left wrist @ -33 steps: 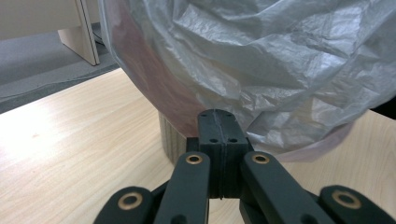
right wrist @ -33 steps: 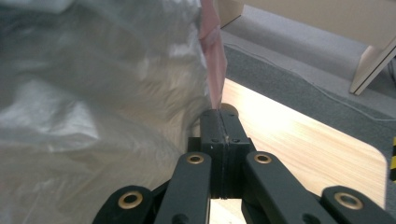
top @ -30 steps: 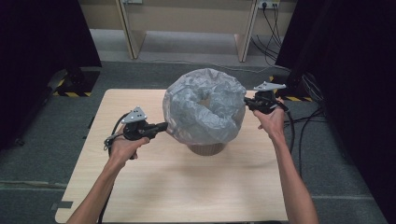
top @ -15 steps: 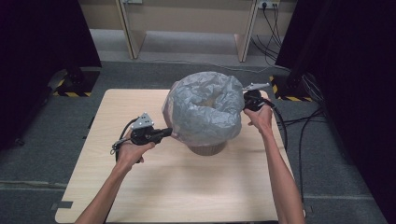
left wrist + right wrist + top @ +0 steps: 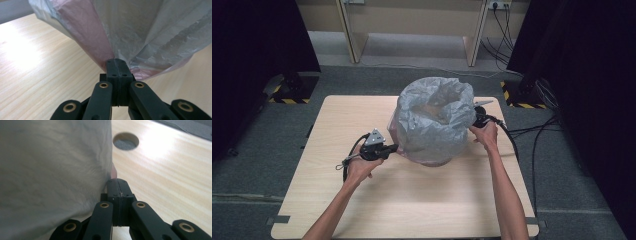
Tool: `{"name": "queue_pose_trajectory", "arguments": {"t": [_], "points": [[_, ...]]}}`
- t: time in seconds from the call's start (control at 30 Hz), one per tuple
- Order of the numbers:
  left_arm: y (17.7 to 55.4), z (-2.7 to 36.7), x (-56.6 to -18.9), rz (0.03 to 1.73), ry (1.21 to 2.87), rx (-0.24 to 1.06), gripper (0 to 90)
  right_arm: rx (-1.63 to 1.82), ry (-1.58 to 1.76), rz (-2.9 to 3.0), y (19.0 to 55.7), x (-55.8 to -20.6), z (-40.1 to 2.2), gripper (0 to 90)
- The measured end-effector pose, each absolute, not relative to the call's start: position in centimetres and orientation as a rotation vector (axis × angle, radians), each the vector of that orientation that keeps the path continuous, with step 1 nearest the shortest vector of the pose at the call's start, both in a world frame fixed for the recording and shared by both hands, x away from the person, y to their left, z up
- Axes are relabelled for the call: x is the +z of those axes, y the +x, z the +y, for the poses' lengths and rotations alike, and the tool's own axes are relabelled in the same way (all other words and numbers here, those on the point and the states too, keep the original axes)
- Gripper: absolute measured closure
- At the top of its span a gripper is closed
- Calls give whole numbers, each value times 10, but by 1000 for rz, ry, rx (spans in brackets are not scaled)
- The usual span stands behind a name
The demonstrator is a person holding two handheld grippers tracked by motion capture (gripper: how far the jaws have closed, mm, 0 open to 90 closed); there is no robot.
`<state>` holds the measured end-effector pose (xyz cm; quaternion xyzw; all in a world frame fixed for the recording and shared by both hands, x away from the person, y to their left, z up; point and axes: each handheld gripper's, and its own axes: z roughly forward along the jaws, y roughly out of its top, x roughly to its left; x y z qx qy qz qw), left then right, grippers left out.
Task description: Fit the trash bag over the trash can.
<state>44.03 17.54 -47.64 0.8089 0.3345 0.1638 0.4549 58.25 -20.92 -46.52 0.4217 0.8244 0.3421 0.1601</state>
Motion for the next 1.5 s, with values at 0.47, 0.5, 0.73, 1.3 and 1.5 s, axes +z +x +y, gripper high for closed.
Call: {"name": "queue_pose_trajectory", "arguments": {"t": [0.47,0.5,0.73,1.3,1.5], "points": [[456,161,-512,846,2096,441,900,967,1230,2341,582,-501,-213,900],[457,160,-514,850,2103,453,900,966,1239,2345,581,-502,-213,900],[453,154,-518,832,2139,515,900,1012,1261,2312,580,-507,-220,893],[403,200,-479,928,1929,586,259,1158,1442,2155,577,-455,-237,232],[393,216,-494,978,2000,581,213,1070,1531,2096,575,-423,-237,223]]}}
